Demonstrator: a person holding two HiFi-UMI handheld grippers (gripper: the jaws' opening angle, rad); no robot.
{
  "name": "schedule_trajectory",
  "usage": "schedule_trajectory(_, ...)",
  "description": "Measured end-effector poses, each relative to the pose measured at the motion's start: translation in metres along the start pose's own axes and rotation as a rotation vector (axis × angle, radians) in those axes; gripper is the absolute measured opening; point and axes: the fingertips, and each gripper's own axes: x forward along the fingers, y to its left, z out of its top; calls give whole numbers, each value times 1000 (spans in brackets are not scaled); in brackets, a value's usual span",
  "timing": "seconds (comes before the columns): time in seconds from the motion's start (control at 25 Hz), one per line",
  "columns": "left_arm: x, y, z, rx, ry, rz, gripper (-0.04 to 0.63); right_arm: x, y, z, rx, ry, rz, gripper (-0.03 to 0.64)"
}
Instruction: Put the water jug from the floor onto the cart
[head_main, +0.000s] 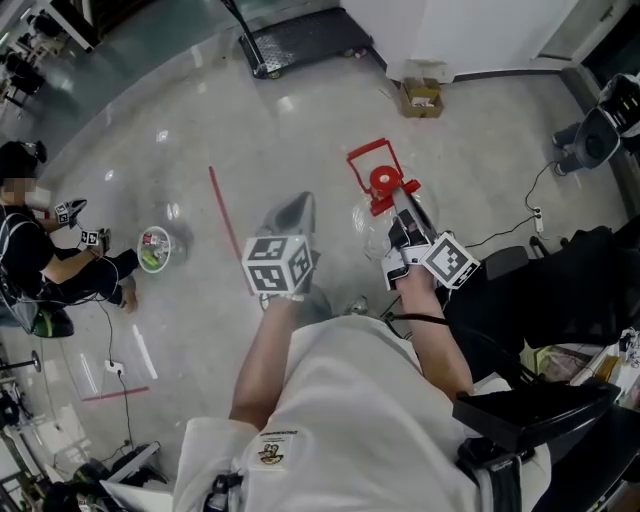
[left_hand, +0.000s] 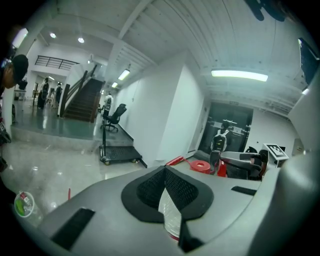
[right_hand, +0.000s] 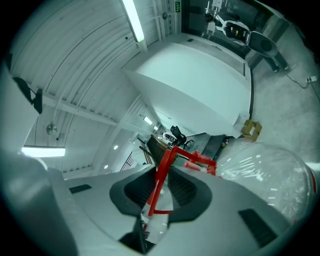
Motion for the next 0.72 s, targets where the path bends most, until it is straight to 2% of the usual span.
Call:
schedule_trajectory(0.12,4,-6,-2,-5,4,2,2,0,-5,8,6,1,-1,77)
schedule_trajectory(0.32,59,-30,-10,-2,9,-7,2,3,-57,47,15,-12,-17,77)
schedule_trajectory(0.56,120,-1,15,-2,11,-13,2,55,-82,70,30,-24,-39,77)
schedule_trajectory(0.72,160,35,39,-10,11,-17,2,105,-90,81,25,-41,-45,77)
